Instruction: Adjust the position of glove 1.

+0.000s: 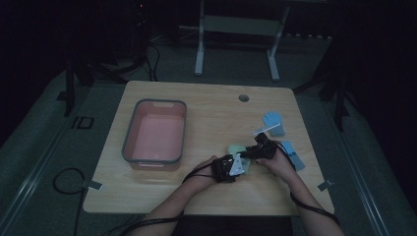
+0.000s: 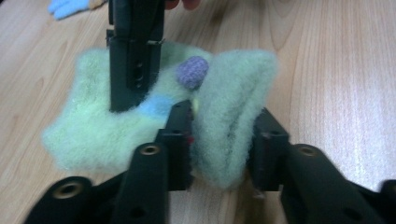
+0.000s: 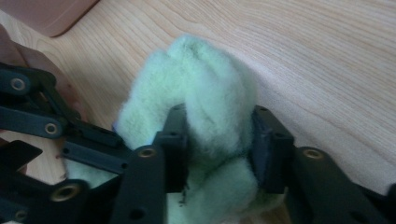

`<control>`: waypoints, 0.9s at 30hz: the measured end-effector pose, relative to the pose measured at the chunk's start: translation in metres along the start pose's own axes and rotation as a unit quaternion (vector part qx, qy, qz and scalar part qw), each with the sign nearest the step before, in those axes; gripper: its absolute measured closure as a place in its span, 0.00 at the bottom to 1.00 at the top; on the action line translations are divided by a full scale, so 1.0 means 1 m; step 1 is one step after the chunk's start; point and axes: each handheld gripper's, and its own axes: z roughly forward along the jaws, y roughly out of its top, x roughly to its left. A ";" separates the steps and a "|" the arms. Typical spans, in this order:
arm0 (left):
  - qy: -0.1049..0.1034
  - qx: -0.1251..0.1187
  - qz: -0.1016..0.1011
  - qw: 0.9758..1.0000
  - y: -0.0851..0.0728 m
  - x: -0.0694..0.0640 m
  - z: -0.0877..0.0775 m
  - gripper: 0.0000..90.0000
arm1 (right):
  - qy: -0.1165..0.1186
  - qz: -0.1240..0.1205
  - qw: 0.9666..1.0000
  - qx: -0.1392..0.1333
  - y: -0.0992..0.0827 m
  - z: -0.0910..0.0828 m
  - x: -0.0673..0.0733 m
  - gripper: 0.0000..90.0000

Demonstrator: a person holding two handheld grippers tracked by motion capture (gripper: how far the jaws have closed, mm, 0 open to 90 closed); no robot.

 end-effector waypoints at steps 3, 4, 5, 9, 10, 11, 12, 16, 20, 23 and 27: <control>-0.005 0.010 -0.006 1.000 0.005 0.002 -0.003 0.79 | -0.004 0.000 1.000 -0.005 0.001 -0.003 0.003 0.75; -0.006 0.013 -0.007 1.000 0.007 0.002 -0.004 0.80 | -0.002 0.000 1.000 -0.007 0.002 -0.004 0.004 0.75; -0.006 0.015 -0.006 1.000 0.008 0.002 -0.006 0.81 | -0.003 -0.001 1.000 -0.009 0.002 -0.005 0.005 0.76; -0.005 0.016 0.001 1.000 0.012 0.004 -0.016 0.81 | -0.003 -0.004 1.000 -0.017 0.006 -0.010 0.011 0.76; -0.005 0.017 0.003 1.000 0.013 0.005 -0.019 0.81 | -0.002 -0.004 1.000 -0.020 0.007 -0.012 0.013 0.77; -0.004 0.017 0.004 1.000 0.015 0.007 -0.022 0.81 | -0.002 -0.005 1.000 -0.024 0.009 -0.013 0.015 0.77; -0.002 0.014 0.003 1.000 0.016 0.007 -0.026 0.80 | -0.001 -0.007 1.000 -0.028 0.010 -0.014 0.017 0.77; -0.002 0.013 0.007 1.000 0.020 0.013 -0.039 0.81 | -0.001 -0.007 0.999 -0.036 0.016 -0.019 0.022 0.77; -0.002 0.016 0.007 1.000 0.021 0.017 -0.047 0.81 | -0.003 -0.016 0.999 -0.037 0.022 -0.020 0.029 0.77; -0.004 0.017 0.004 1.000 0.021 0.019 -0.053 0.81 | 0.001 -0.018 0.999 -0.037 0.027 -0.021 0.032 0.77; -0.003 0.019 0.007 1.000 0.022 0.023 -0.063 0.82 | 0.005 -0.018 0.999 -0.042 0.034 -0.021 0.037 0.77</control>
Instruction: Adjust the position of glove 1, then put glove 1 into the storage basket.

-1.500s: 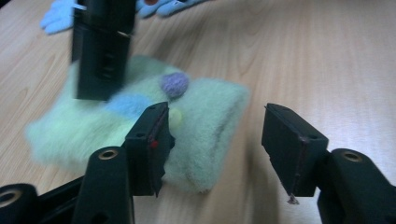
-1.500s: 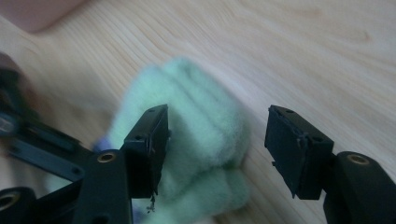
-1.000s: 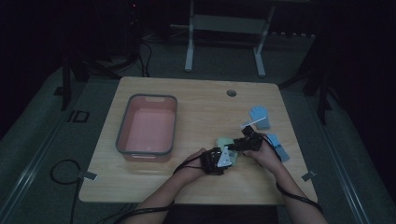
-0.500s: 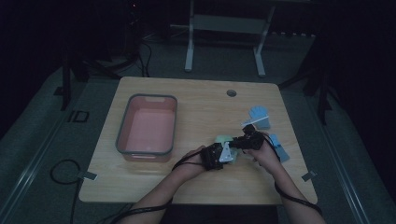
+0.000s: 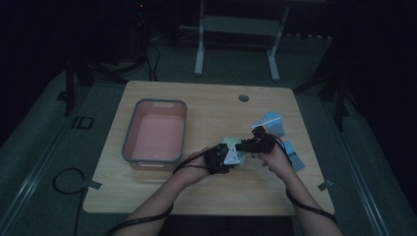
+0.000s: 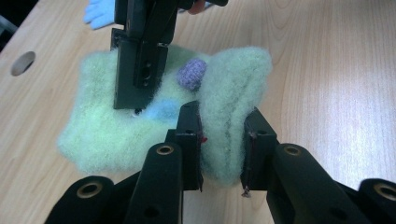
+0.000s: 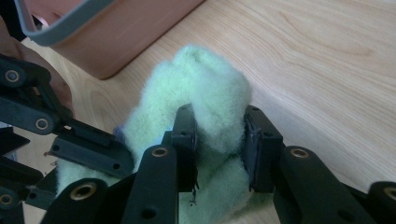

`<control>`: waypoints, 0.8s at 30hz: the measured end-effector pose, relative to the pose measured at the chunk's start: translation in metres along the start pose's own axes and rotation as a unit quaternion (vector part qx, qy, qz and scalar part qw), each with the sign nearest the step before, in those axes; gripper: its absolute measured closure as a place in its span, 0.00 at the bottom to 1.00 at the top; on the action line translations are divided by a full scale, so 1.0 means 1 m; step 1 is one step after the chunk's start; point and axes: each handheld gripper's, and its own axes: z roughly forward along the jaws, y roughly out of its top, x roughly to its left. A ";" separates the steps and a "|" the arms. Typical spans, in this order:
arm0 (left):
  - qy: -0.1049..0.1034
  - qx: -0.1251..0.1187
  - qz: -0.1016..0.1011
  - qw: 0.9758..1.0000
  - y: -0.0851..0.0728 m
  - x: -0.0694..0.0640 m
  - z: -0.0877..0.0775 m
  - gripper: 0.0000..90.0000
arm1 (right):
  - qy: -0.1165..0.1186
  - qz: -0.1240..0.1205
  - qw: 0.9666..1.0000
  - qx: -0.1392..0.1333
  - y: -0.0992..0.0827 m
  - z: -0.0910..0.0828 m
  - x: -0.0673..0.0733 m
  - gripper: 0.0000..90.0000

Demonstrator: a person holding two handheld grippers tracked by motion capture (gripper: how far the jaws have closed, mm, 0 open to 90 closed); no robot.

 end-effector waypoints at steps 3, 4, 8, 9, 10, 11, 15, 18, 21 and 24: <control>0.000 0.005 0.002 1.000 0.001 0.003 -0.009 0.82 | 0.002 -0.002 1.000 -0.003 0.006 0.000 0.005 0.77; -0.001 0.006 0.003 1.000 0.001 0.005 -0.012 0.82 | 0.002 -0.004 1.000 -0.005 0.009 0.000 0.007 0.77; 0.003 0.011 0.007 1.000 0.001 0.010 -0.024 0.82 | 0.003 -0.010 1.000 -0.008 0.019 0.000 0.015 0.77; 0.006 0.011 0.009 1.000 0.001 0.012 -0.027 0.82 | 0.004 -0.013 1.000 -0.010 0.022 0.000 0.017 0.77; 0.010 0.009 0.010 1.000 0.000 0.012 -0.030 0.82 | 0.004 -0.014 1.000 -0.009 0.025 0.000 0.019 0.77; 0.012 0.009 0.009 1.000 0.000 0.013 -0.033 0.82 | 0.004 -0.015 1.000 -0.009 0.028 0.001 0.020 0.77; 0.017 0.011 0.008 1.000 -0.004 0.017 -0.043 0.82 | 0.008 -0.022 1.000 -0.009 0.039 0.003 0.028 0.77; 0.019 0.016 0.006 1.000 -0.008 0.020 -0.051 0.82 | 0.007 -0.030 0.999 -0.008 0.047 0.008 0.034 0.77; 0.023 0.021 0.005 0.999 -0.011 0.025 -0.060 0.82 | 0.008 -0.036 0.999 -0.008 0.056 0.013 0.042 0.77; 0.031 0.025 0.005 0.999 -0.016 0.028 -0.070 0.82 | 0.013 -0.040 0.999 -0.005 0.066 0.018 0.048 0.77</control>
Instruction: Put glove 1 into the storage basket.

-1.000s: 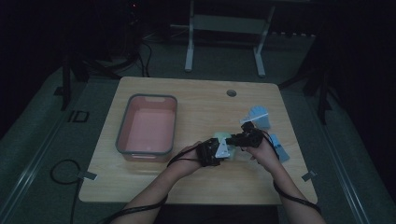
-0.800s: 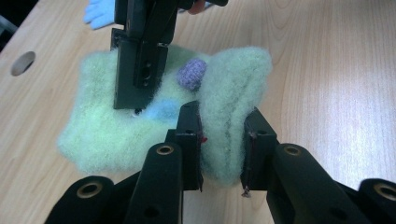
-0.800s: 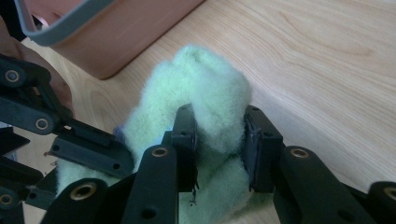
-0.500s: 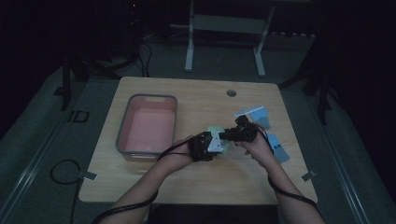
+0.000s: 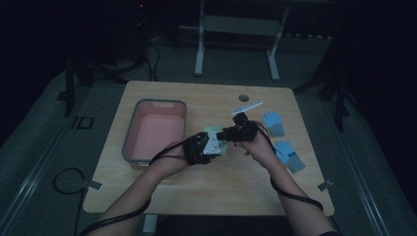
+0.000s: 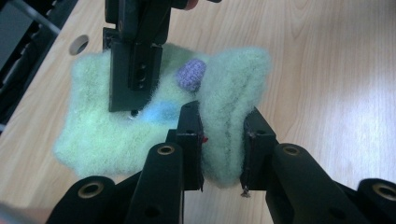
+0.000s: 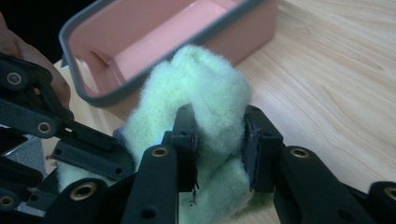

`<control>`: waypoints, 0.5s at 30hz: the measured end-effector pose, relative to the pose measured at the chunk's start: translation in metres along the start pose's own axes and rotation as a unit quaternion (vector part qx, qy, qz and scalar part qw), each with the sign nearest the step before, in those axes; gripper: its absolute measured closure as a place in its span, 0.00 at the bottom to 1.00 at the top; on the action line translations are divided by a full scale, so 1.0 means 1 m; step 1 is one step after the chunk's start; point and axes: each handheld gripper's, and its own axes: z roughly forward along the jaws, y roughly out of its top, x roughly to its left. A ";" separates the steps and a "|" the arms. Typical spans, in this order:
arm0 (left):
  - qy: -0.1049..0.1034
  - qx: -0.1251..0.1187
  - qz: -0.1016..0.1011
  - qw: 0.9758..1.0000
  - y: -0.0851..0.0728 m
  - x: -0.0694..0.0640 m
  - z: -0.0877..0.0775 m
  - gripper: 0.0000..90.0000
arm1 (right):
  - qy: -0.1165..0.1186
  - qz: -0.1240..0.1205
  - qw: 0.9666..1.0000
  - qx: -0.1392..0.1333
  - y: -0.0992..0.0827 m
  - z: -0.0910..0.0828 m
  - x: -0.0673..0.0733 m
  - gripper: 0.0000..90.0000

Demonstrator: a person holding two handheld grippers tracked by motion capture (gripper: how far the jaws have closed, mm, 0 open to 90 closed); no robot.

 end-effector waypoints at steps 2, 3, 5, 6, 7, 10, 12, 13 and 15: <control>0.001 0.002 -0.002 1.000 -0.004 0.004 -0.007 0.82 | 0.005 -0.004 1.000 0.002 0.008 0.003 0.004 0.77; 0.003 0.003 -0.004 1.000 -0.005 0.005 -0.010 0.82 | 0.007 -0.004 1.000 0.003 0.012 0.005 0.006 0.77; 0.006 0.008 -0.005 1.000 -0.009 0.009 -0.018 0.82 | 0.009 -0.010 1.000 0.006 0.020 0.009 0.011 0.77; 0.007 0.009 -0.005 1.000 -0.010 0.011 -0.021 0.82 | 0.009 -0.014 1.000 0.006 0.024 0.011 0.014 0.77; 0.009 0.011 -0.006 1.000 -0.012 0.012 -0.025 0.82 | 0.011 -0.017 1.000 0.007 0.028 0.013 0.016 0.77; 0.016 0.019 -0.004 1.000 -0.018 0.017 -0.034 0.82 | 0.013 -0.025 1.000 0.008 0.040 0.020 0.023 0.77; 0.022 0.023 -0.003 0.999 -0.023 0.020 -0.040 0.82 | 0.016 -0.029 0.999 0.008 0.047 0.025 0.027 0.77; 0.025 0.024 -0.002 0.999 -0.025 0.021 -0.042 0.82 | 0.017 -0.030 0.999 0.009 0.051 0.028 0.029 0.77; 0.026 0.028 -0.003 0.999 -0.031 0.024 -0.047 0.82 | 0.018 -0.035 0.999 0.008 0.057 0.033 0.033 0.77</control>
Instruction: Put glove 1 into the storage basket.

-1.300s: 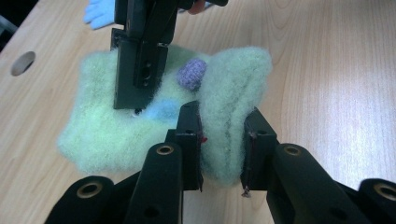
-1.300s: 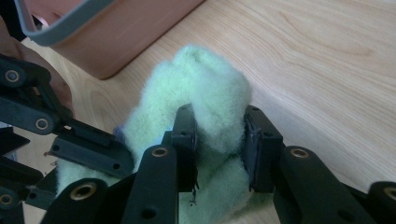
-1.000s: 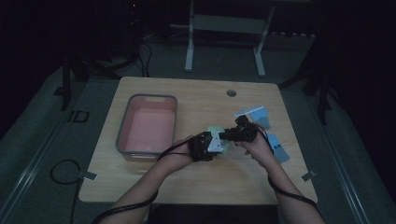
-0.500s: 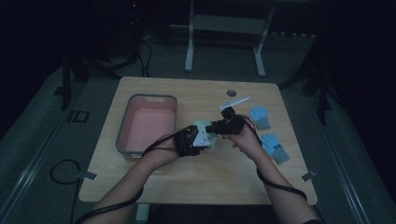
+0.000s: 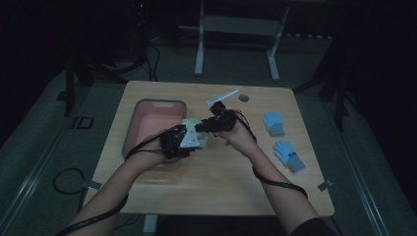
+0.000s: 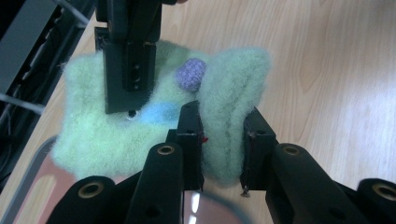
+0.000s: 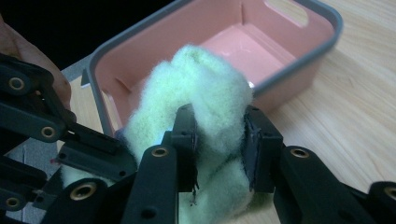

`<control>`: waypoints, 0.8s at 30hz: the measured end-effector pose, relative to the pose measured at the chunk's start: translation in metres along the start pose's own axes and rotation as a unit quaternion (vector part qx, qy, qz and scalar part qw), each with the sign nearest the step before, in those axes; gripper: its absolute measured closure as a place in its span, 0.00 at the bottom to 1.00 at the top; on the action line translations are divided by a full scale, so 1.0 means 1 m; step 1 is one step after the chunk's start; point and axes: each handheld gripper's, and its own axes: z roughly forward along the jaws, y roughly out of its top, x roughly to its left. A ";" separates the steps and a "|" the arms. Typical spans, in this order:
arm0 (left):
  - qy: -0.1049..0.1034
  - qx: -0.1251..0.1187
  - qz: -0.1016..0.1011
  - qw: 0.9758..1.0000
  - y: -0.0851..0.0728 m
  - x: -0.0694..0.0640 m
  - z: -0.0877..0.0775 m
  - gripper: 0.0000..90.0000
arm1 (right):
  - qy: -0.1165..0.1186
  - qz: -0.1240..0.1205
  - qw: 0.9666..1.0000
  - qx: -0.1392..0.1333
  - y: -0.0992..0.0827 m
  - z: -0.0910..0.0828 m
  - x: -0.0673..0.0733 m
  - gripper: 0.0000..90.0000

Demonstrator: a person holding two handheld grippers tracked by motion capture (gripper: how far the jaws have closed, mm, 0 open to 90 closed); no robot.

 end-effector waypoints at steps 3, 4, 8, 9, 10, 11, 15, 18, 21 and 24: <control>0.003 0.007 -0.002 1.000 -0.009 0.004 -0.006 0.82 | 0.006 -0.005 1.000 0.002 0.009 0.009 0.004 0.77; 0.004 0.008 -0.005 1.000 -0.012 0.006 -0.007 0.82 | 0.007 -0.004 1.000 0.003 0.012 0.013 0.006 0.77; 0.005 0.016 -0.013 1.000 -0.028 0.012 -0.012 0.82 | 0.013 -0.003 1.000 0.007 0.023 0.030 0.011 0.77; 0.005 0.017 -0.017 1.000 -0.033 0.013 -0.013 0.82 | 0.014 -0.003 1.000 0.009 0.025 0.035 0.012 0.77; 0.007 0.020 -0.018 1.000 -0.037 0.014 -0.014 0.82 | 0.016 -0.003 1.000 0.009 0.026 0.040 0.013 0.77; 0.006 0.022 -0.021 1.000 -0.042 0.015 -0.015 0.82 | 0.018 -0.001 1.000 0.011 0.028 0.045 0.014 0.77; 0.009 0.031 -0.027 0.999 -0.060 0.018 -0.020 0.82 | 0.024 -0.006 0.999 0.020 0.036 0.064 0.021 0.77; 0.009 0.039 -0.030 0.999 -0.072 0.023 -0.023 0.82 | 0.028 -0.012 0.999 0.021 0.043 0.077 0.025 0.77; 0.009 0.045 -0.032 0.998 -0.082 0.027 -0.023 0.82 | 0.032 -0.012 0.999 0.021 0.048 0.089 0.026 0.77; 0.006 0.049 -0.034 0.998 -0.092 0.030 -0.021 0.82 | 0.030 -0.010 0.999 0.023 0.051 0.100 0.027 0.77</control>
